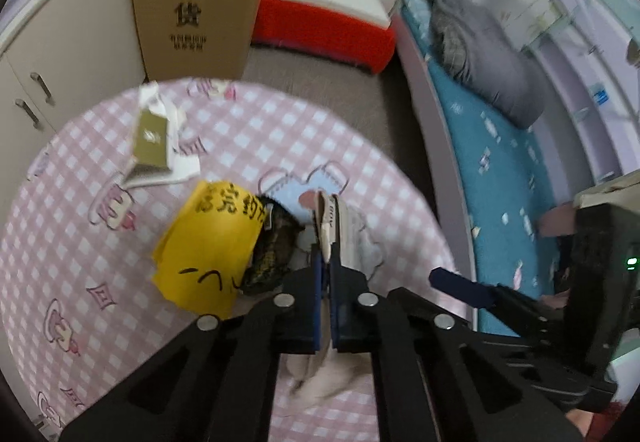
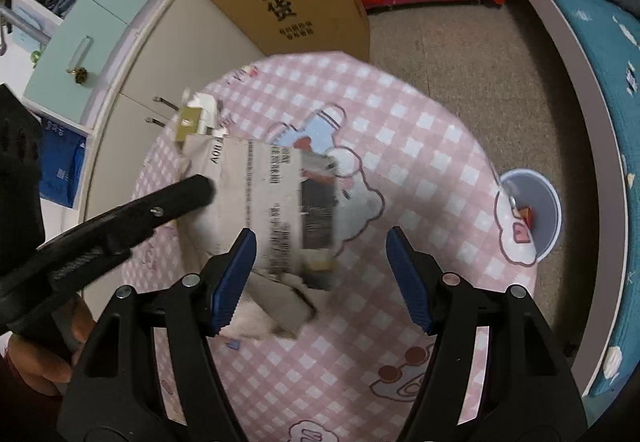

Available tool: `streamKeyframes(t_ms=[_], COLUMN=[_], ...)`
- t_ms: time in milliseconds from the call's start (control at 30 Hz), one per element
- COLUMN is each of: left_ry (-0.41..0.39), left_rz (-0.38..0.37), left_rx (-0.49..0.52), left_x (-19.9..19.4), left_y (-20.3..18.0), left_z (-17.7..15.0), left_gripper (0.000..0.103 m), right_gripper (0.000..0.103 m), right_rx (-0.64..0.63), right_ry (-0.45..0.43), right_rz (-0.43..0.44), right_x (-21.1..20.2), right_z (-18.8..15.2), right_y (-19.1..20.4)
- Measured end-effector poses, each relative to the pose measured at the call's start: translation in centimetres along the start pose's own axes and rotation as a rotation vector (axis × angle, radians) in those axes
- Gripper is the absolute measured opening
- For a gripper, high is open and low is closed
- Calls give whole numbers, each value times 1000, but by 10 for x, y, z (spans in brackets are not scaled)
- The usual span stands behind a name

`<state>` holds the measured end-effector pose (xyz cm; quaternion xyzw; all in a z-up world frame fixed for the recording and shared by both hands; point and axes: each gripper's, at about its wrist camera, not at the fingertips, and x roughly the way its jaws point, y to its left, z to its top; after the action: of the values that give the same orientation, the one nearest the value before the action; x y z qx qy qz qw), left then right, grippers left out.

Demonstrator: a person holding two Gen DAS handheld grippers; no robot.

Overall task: Collect trash
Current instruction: 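Grasp newspaper with left tool while right tool reaches for yellow bag, then grasp yellow snack bag with right tool while left tool holds newspaper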

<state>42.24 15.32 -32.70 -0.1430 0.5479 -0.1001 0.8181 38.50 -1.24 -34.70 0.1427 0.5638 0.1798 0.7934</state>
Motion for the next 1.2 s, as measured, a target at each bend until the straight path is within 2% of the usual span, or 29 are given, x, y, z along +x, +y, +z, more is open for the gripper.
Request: streamKeyframes(t_ms=[200,367,433,667,933,967,1000,1067,1100,1133,1200], left_ry=[-125,-213,-235,-222,-164,-157,-153,-150,-149,-149,-155], left_rz=[-64,29,124,275,305,306,306,307,309,306,307], left_rx=[-96,-147,-165,-237,-246,-246,-245,-232,-225,-219,-197], left_x=[-67,-108,-117,-117,-89,-87,-86,-86,-88,-89,-94], left_y=[28,59,73,119,136,136,137,134,131,129,123], left_z=[-3,-7,-11,-21,-29,-29,-30,-30,-30,-30,-30], left_gripper=[1,1,1,1,1,1,1,1,1,1,1], right_gripper=[70,70,70,75,74,71,54,47,35,29,28], right_rx=[-28,-58,-61,-139,-188,-203,-230,-246,-251,-256,-250], right_ry=[-54,-12,2,-20,70,75,75,89,88,91,76], right_rz=[25,46,52,-4,-42,-54,-65,-60,-58,-38,-4], right_x=[-12,18,31,66,117,120,122,126,125,122,112], right_z=[5,10,10,17,24,23,22,21,20,20,18], right_y=[31,62,73,107,122,124,127,130,131,132,133])
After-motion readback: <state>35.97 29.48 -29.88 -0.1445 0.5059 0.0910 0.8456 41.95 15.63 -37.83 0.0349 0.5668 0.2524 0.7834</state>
